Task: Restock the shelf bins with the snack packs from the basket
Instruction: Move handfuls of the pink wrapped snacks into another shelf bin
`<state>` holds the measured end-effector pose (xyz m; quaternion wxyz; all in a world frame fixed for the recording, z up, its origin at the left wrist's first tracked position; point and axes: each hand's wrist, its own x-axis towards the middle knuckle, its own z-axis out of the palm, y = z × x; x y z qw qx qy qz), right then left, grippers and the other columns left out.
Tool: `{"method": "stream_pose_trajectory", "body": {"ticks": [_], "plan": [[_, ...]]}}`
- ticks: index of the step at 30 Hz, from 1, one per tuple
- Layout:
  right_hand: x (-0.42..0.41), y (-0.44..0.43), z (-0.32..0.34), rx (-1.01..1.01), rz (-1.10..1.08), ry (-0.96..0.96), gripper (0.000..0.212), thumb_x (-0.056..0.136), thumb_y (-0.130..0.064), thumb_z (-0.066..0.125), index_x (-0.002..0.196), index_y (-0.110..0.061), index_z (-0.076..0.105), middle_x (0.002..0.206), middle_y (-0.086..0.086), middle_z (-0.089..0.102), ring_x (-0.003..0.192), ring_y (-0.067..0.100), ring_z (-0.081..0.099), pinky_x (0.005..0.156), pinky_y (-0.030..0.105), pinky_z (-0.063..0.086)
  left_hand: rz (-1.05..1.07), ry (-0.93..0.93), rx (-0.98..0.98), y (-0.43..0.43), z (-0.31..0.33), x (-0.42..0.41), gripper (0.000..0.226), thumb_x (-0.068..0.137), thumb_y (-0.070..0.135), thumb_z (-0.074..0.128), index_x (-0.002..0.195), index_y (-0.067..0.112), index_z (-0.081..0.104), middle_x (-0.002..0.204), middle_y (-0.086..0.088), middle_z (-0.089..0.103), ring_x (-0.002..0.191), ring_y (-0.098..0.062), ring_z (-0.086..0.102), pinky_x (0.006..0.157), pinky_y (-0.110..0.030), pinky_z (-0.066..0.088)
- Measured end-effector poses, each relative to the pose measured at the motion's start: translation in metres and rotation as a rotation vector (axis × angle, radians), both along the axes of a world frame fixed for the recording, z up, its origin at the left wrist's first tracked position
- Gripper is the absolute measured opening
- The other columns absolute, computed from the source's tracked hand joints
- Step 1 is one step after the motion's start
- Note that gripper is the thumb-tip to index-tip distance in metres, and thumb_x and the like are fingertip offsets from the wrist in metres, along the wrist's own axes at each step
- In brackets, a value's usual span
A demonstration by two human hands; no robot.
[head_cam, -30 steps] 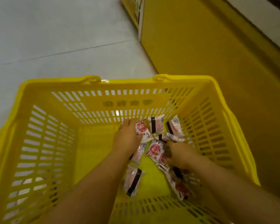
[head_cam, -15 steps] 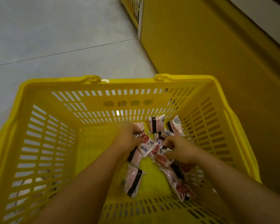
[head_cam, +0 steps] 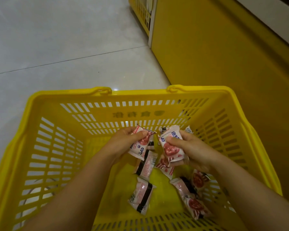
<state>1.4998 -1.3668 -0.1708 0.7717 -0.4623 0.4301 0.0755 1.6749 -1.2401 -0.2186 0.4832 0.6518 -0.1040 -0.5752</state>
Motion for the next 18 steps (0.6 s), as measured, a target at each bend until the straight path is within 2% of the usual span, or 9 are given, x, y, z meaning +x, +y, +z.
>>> {"method": "stream_pose_trajectory", "body": {"ticks": [2,4,7,10,12,14,15,16,18], "plan": [[0.003,0.000,0.005,-0.109,0.145,0.037,0.048,0.079,-0.015,0.074,0.121,-0.016,0.048,0.100,0.010,0.072,0.085,0.024,0.072,0.064,0.036,0.059,-0.046,0.039,0.036,0.002,-0.002,-0.002,0.034,0.090,0.029,0.064,0.122,0.018,0.059,0.099,-0.010,0.074,0.093,-0.028,0.071,0.081,-0.044,0.057],[0.007,-0.002,0.009,-0.251,0.280,0.092,0.058,0.077,-0.006,0.075,0.121,-0.015,0.039,0.098,0.011,0.069,0.079,0.021,0.072,0.061,0.032,0.056,-0.105,0.131,0.068,0.005,-0.002,-0.002,0.022,0.095,0.027,0.057,0.117,0.025,0.058,0.100,-0.008,0.075,0.093,-0.026,0.071,0.077,-0.045,0.058],[0.011,-0.004,0.012,-0.522,0.474,0.132,0.042,0.077,-0.011,0.074,0.103,-0.018,0.041,0.088,0.008,0.065,0.068,0.020,0.063,0.059,0.035,0.050,-0.162,0.166,0.098,0.008,0.000,0.002,0.027,0.097,0.020,0.053,0.124,0.026,0.052,0.099,-0.010,0.074,0.090,-0.025,0.072,0.070,-0.042,0.059],[0.013,0.000,0.013,-0.642,0.602,0.081,0.029,0.078,-0.022,0.077,0.095,-0.024,0.055,0.098,0.002,0.065,0.073,0.011,0.063,0.060,0.027,0.050,-0.196,0.060,0.099,0.011,0.002,0.006,0.041,0.096,0.025,0.056,0.136,0.024,0.047,0.105,-0.009,0.073,0.093,-0.026,0.071,0.080,-0.048,0.058],[0.016,0.010,0.010,-0.649,0.588,0.014,0.028,0.080,-0.023,0.076,0.102,-0.029,0.061,0.101,-0.004,0.061,0.072,0.005,0.061,0.064,0.023,0.053,-0.305,0.058,0.040,0.013,0.003,0.007,0.043,0.092,0.050,0.055,0.128,0.027,0.056,0.109,-0.006,0.072,0.099,-0.026,0.070,0.087,-0.050,0.055],[0.019,0.020,0.001,-0.638,0.472,-0.027,0.036,0.082,-0.020,0.074,0.112,-0.033,0.059,0.099,-0.004,0.059,0.071,0.010,0.061,0.067,0.032,0.055,-0.468,0.129,0.029,0.016,0.008,0.005,0.049,0.077,0.071,0.057,0.118,0.043,0.060,0.110,0.005,0.071,0.101,-0.016,0.069,0.080,-0.038,0.058],[0.020,0.022,-0.003,-0.611,0.389,-0.036,0.039,0.083,-0.019,0.073,0.115,-0.034,0.056,0.098,-0.002,0.060,0.073,0.014,0.062,0.070,0.038,0.055,-0.514,0.139,0.033,0.018,0.009,0.003,0.053,0.068,0.074,0.064,0.116,0.051,0.057,0.110,0.012,0.070,0.099,-0.006,0.068,0.078,-0.030,0.058],[0.020,0.022,-0.007,-0.578,0.308,-0.039,0.038,0.085,-0.020,0.071,0.117,-0.033,0.054,0.099,-0.002,0.062,0.078,0.018,0.065,0.074,0.041,0.055,-0.525,0.129,0.035,0.018,0.006,0.002,0.063,0.063,0.071,0.071,0.120,0.051,0.053,0.114,0.014,0.068,0.101,-0.002,0.066,0.082,-0.029,0.057],[0.018,0.018,-0.015,-0.560,0.179,-0.007,0.029,0.090,-0.020,0.065,0.116,-0.029,0.055,0.099,-0.003,0.066,0.090,0.022,0.068,0.082,0.044,0.057,-0.459,0.068,0.078,0.018,-0.005,-0.001,0.079,0.066,0.050,0.081,0.136,0.032,0.048,0.127,0.002,0.062,0.112,-0.014,0.063,0.099,-0.041,0.050]]}}
